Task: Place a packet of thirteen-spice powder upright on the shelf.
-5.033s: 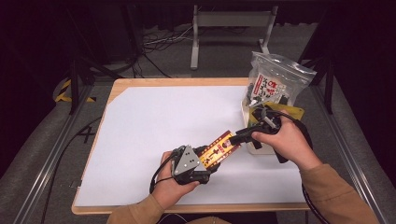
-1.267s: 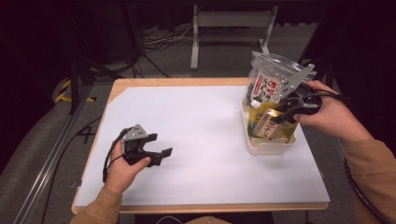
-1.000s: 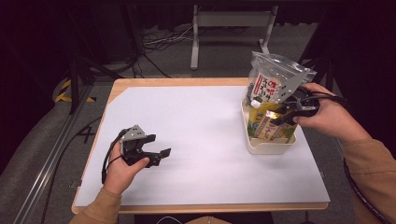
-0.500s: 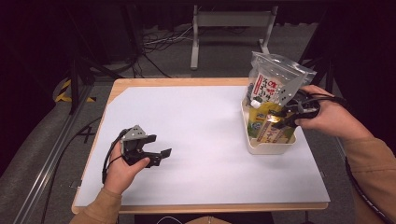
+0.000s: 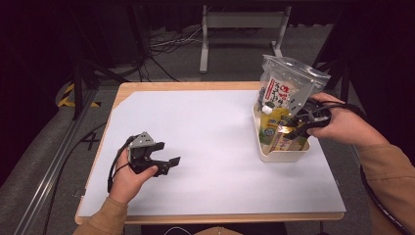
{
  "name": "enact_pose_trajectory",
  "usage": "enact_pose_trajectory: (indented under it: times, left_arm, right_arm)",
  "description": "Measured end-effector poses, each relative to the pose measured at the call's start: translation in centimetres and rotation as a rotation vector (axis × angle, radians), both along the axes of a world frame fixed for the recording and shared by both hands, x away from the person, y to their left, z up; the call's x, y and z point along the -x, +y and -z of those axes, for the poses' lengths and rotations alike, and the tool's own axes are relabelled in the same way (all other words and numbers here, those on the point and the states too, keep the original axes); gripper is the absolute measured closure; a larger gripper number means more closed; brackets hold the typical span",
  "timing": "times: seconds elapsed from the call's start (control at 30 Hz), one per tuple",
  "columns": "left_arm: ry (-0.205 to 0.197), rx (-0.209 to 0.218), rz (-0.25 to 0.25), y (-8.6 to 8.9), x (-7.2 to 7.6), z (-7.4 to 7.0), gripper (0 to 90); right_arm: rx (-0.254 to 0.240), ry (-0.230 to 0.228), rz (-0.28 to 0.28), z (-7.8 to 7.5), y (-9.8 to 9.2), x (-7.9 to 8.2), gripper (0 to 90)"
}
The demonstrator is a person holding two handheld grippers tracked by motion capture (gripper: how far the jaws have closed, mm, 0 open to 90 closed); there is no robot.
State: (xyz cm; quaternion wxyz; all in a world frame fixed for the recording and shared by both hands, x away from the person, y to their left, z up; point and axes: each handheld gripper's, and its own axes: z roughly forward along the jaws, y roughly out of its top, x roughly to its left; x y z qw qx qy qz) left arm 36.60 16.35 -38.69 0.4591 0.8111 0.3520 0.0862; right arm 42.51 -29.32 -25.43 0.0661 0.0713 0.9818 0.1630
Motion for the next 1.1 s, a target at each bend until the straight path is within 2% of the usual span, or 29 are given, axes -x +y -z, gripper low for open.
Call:
enact_pose_trajectory:
  times: [0.07, 0.23, 0.6, 1.1]
  left_arm:
    - [0.0, 0.001, -0.002, 0.0, 0.0, 0.0, 17.2]
    - [0.001, 0.002, -0.002, 0.1, -0.1, 0.1, 17.0]
    - [0.005, 0.005, -0.008, 0.1, -0.2, 0.2, 16.0]
    - [0.007, 0.012, 0.001, 0.0, -0.2, 0.3, 15.4]
  right_arm:
    - [0.011, 0.01, -0.002, 0.2, 0.1, 0.0, 68.5]
    - [0.016, -0.006, -0.02, 0.6, 0.4, 0.1, 68.3]
    - [0.074, -0.025, -0.042, 2.2, 1.2, 0.3, 68.1]
    - [0.113, -0.038, -0.035, 4.2, 1.5, 0.3, 67.8]
